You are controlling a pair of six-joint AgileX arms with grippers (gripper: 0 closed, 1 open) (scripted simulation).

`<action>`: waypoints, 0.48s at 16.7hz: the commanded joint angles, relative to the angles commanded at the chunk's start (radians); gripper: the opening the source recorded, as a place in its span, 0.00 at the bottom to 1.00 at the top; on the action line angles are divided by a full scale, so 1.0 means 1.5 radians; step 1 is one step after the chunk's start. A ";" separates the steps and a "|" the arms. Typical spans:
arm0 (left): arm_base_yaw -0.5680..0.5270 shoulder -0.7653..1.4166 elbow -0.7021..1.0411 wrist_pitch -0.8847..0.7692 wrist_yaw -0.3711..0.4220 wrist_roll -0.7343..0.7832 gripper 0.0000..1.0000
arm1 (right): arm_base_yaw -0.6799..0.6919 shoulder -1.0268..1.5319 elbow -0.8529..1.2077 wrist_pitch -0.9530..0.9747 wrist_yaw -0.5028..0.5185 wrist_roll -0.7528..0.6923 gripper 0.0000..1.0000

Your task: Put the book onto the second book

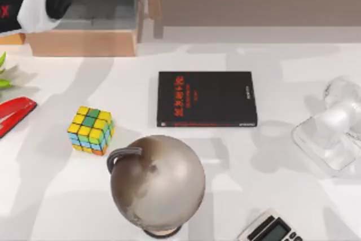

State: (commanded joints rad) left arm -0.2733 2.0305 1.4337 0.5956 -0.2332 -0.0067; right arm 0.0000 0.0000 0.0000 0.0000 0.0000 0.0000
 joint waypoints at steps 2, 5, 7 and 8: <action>0.000 0.000 0.000 0.000 0.000 0.000 0.00 | 0.000 0.000 0.000 0.000 0.000 0.000 1.00; 0.000 0.000 0.000 0.000 0.000 0.000 0.00 | 0.000 0.000 0.000 0.000 0.000 0.000 1.00; 0.001 -0.004 -0.002 -0.001 -0.001 0.001 0.00 | 0.000 0.000 0.000 0.000 0.000 0.000 1.00; 0.002 -0.010 -0.007 -0.005 -0.003 0.002 0.00 | 0.000 0.000 0.000 0.000 0.000 0.000 1.00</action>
State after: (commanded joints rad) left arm -0.2699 2.0147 1.4233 0.5888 -0.2382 -0.0043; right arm 0.0000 0.0000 0.0000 0.0000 0.0000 0.0000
